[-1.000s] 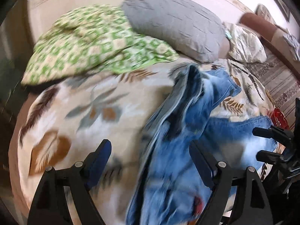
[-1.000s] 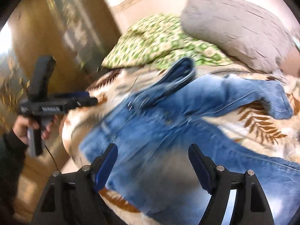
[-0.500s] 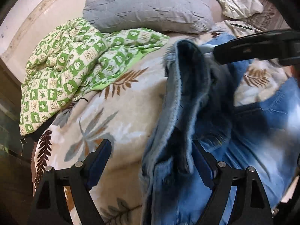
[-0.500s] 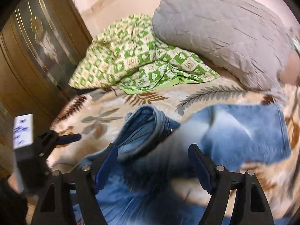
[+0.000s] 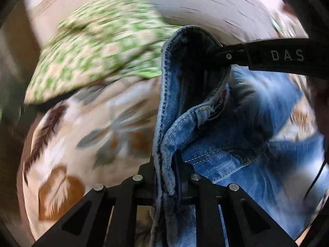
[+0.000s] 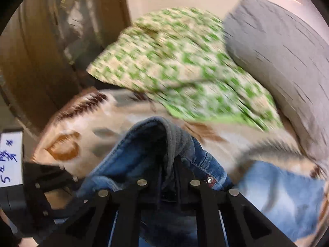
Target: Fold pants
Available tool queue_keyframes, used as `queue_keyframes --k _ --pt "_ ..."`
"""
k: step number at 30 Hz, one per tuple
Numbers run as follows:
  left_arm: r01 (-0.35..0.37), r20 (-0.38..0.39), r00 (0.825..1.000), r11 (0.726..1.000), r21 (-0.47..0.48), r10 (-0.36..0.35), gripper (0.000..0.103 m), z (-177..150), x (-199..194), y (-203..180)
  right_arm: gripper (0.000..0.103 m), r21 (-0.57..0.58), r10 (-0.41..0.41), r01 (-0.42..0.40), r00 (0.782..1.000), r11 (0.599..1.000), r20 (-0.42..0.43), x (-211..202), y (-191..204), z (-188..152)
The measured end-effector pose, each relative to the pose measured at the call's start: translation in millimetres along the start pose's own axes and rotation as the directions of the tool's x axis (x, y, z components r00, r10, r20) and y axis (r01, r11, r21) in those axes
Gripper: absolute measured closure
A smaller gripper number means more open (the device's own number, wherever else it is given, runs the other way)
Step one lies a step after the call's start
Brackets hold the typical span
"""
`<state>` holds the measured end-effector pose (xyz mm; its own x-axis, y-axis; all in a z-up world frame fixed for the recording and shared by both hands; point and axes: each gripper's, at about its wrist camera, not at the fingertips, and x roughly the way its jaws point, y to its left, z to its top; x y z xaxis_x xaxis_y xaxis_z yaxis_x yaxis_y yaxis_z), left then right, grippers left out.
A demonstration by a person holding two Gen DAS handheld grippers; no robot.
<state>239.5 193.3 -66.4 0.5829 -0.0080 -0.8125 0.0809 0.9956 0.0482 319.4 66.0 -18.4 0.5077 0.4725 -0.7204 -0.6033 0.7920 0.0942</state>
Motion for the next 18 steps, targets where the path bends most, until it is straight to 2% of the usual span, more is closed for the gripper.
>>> queue_keyframes --k 2,4,5,6,7,8,9,10,12,14,18 --pt "-0.019 -0.018 1.000 0.999 -0.041 0.018 0.087 -5 2 15 0.093 -0.011 0.027 -0.027 0.999 1.000 0.024 8 17 13" --pt "-0.045 -0.067 0.997 0.995 -0.083 0.040 0.072 -9 13 30 0.090 -0.004 0.029 -0.029 1.000 1.000 -0.006 28 36 23" --pt "-0.062 -0.088 0.995 0.994 -0.094 0.054 0.047 -12 18 36 0.088 0.004 0.014 -0.014 0.999 1.000 -0.044 37 41 24" --pt "-0.084 -0.084 0.994 0.991 -0.102 0.075 0.031 -13 17 39 0.085 0.024 -0.011 0.013 0.997 1.000 -0.080 44 43 24" --pt "-0.089 -0.061 0.995 0.989 -0.118 0.083 0.028 -15 13 42 0.081 0.036 -0.016 0.019 0.996 0.999 -0.082 43 42 21" --pt "-0.074 -0.044 0.997 0.989 -0.126 0.069 0.027 -16 7 43 0.060 0.045 -0.009 0.013 0.997 0.999 -0.073 37 38 17" --pt "-0.071 -0.034 0.997 0.990 -0.118 0.068 0.027 -15 1 41 0.022 0.051 -0.006 0.009 0.998 0.999 -0.062 30 34 13" --pt "-0.085 -0.030 0.996 0.991 -0.107 0.082 0.027 -14 -2 38 0.014 0.063 -0.027 0.029 0.999 0.998 -0.036 17 25 5" --pt "-0.132 0.003 0.991 0.989 -0.059 0.133 0.025 -8 -12 23 0.013 0.083 -0.072 0.071 0.997 0.994 0.007 -7 5 -8" --pt "-0.137 0.028 0.990 0.990 -0.036 0.138 0.020 -2 -21 10 0.013 0.118 -0.091 0.090 0.996 0.989 -0.001 -31 -23 -26" --pt "-0.059 0.088 0.994 0.998 0.021 0.057 0.011 19 -32 -33 0.013 0.212 -0.191 0.189 0.981 0.959 -0.012 -88 -91 -77"
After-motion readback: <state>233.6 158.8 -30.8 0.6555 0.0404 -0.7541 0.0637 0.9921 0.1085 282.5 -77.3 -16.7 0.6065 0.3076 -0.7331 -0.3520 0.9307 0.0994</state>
